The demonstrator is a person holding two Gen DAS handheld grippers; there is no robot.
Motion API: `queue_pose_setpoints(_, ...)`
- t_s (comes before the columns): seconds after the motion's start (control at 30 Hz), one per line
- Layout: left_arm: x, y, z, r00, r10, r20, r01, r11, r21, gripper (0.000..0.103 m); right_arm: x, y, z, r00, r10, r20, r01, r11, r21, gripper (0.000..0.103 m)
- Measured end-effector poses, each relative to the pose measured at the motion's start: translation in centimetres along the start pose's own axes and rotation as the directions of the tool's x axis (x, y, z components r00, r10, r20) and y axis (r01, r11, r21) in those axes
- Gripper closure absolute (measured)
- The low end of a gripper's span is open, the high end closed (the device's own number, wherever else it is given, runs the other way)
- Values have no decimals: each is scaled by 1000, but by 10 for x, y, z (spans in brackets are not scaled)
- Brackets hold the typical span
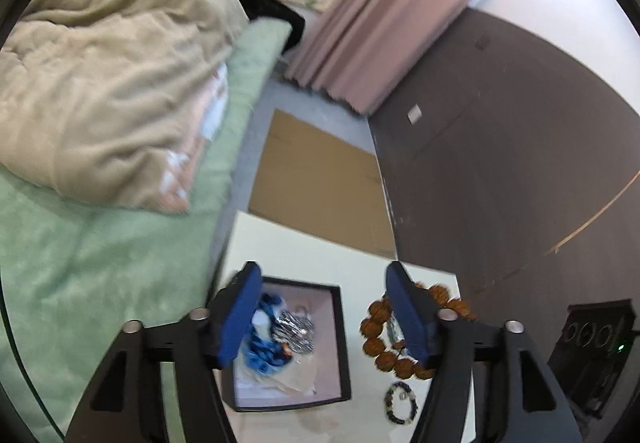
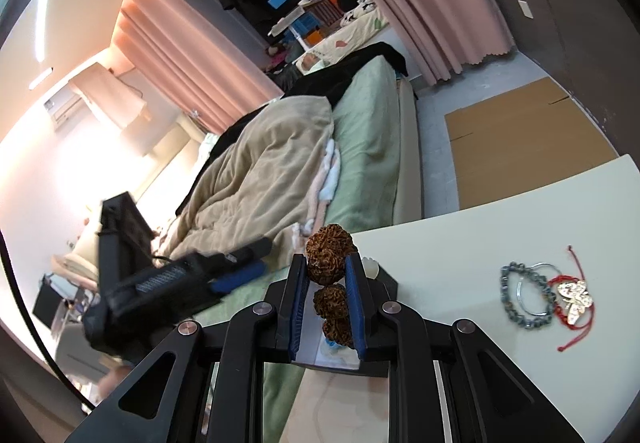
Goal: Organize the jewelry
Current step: 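Carry both to the black box and open the left tool over it, then lower the rudraksha bracelet into the box and open the right tool, then move the left tool over the dark-and-green beaded bracelet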
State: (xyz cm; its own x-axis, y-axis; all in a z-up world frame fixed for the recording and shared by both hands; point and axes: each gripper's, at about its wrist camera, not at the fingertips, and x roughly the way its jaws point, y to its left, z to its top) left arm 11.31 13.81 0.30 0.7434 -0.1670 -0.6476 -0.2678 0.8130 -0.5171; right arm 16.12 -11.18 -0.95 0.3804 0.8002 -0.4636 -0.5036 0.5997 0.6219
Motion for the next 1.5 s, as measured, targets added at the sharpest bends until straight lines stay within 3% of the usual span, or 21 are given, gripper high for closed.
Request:
queue_pose_setpoints(0.13, -14, 12, 5, 1000, 10, 26, -9, 1000, -23, 35, 14, 10, -5, 999, -32, -16, 32, 999, -33, 82)
queue_pose_setpoints(0.37, -29, 25, 11, 998, 8, 55, -6, 999, -41, 35, 35, 34, -17, 984, -176, -12, 172, 974, -145, 81)
queue_pose_setpoints(0.53, -34, 35, 11, 999, 4, 54, -1, 998, -60, 35, 51, 32, -25, 987, -130, -99, 119, 987, -110, 80)
queue_pose_setpoints(0.67, -34, 36, 11, 999, 8, 51, -5, 998, -57, 35, 36, 26, -23, 990, -117, -74, 111, 990, -85, 66)
queue_pose_setpoints(0.83, -28, 28, 5, 1000, 6, 28, -5, 999, -32, 35, 19, 18, -22, 990, -128, -62, 125, 991, -54, 62)
queue_pose_setpoints(0.97, -17, 12, -3, 1000, 8, -6, -8, 1000, 14, 35, 2, 2, -21, 984, -165, -60, 164, 986, -22, 37)
queue_pose_setpoints(1.13, -4, -9, -14, 999, 9, -45, -6, 997, 74, 35, -18, -21, -17, 976, -202, -81, 205, 978, 32, 37)
queue_pose_setpoints(1.33, 11, -38, -33, 995, 7, -96, 9, 986, 166, 35, -41, -45, -16, 961, -253, -107, 261, 963, 65, 24)
queue_pose_setpoints(1.5, 22, -60, -49, 991, 8, -135, 24, 972, 233, 35, -60, -62, -17, 955, -274, -111, 285, 954, 96, 22)
